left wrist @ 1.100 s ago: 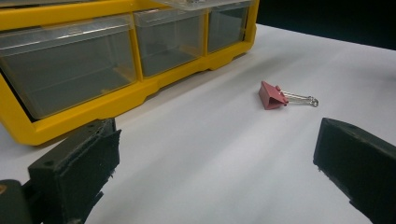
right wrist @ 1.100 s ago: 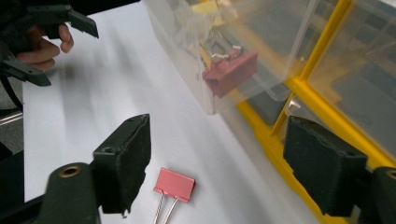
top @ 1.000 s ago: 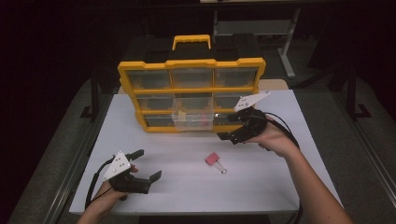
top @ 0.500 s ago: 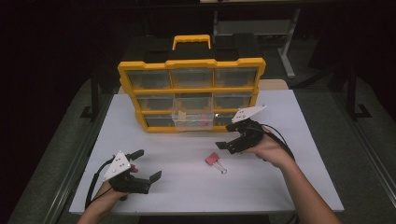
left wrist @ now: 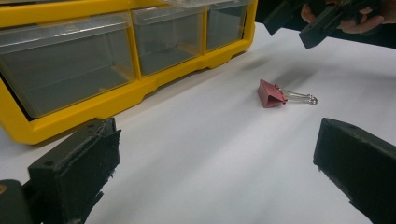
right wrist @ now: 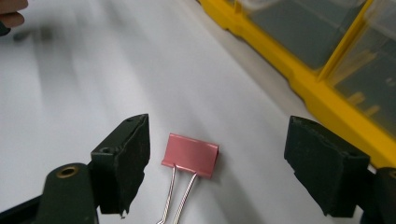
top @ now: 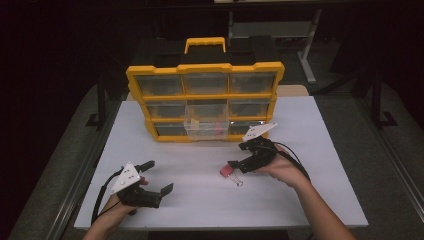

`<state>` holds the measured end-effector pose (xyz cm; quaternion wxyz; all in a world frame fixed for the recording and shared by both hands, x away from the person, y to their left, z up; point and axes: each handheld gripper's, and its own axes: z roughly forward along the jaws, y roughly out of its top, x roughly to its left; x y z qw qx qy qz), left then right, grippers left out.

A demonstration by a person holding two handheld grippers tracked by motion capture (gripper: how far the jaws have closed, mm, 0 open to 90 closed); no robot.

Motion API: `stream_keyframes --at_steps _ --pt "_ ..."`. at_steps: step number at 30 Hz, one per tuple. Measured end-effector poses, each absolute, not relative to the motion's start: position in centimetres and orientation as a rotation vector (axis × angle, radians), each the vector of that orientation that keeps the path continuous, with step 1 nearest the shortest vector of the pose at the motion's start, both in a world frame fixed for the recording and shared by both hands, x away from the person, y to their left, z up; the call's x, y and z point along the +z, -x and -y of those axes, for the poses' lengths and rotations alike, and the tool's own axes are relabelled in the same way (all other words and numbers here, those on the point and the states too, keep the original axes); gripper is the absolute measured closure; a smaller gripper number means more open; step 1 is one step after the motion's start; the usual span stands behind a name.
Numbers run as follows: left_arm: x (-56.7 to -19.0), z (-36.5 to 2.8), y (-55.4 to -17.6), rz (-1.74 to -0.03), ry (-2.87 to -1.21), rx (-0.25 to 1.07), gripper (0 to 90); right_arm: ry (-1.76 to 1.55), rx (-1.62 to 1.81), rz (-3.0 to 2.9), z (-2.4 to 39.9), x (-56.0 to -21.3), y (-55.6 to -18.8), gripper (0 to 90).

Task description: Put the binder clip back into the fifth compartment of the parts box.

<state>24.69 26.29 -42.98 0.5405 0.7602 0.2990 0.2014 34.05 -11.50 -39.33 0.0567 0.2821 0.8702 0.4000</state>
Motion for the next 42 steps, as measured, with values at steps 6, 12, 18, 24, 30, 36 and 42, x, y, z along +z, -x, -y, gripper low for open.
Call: stream_keyframes --at_steps 6,12,18,24,30,36,42 --pt "-43.0 -26.2 -24.6 -0.708 -1.81 0.477 0.3 -0.9 1.189 -2.662 11.1 -40.3 -34.0 23.4" --pt "-43.0 -26.3 -24.6 -0.7 -1.812 0.482 0.3 -0.898 1.174 -2.684 10.5 -41.0 -33.8 24.4" --pt "-43.1 -26.2 -24.7 -0.707 -1.808 0.478 0.3 -0.908 1.153 -2.705 10.1 -41.7 -33.8 25.0" --pt "-43.0 -26.3 -24.7 -0.704 -1.808 0.48 0.3 -0.922 1.145 -2.715 9.6 -42.1 -33.7 26.3" --pt "-43.0 -26.3 -24.7 -0.702 -1.809 0.48 0.3 -0.912 1.121 -2.738 9.2 -42.6 -33.7 26.7" --pt "-43.0 -26.2 -24.7 -0.701 -1.814 0.478 0.3 -0.924 1.122 -2.742 8.9 -43.1 -33.9 28.5" --pt "-43.0 -26.2 -24.7 -0.703 -1.813 0.475 0.3 -0.93 1.086 -2.752 8.3 -43.7 -33.9 30.9"
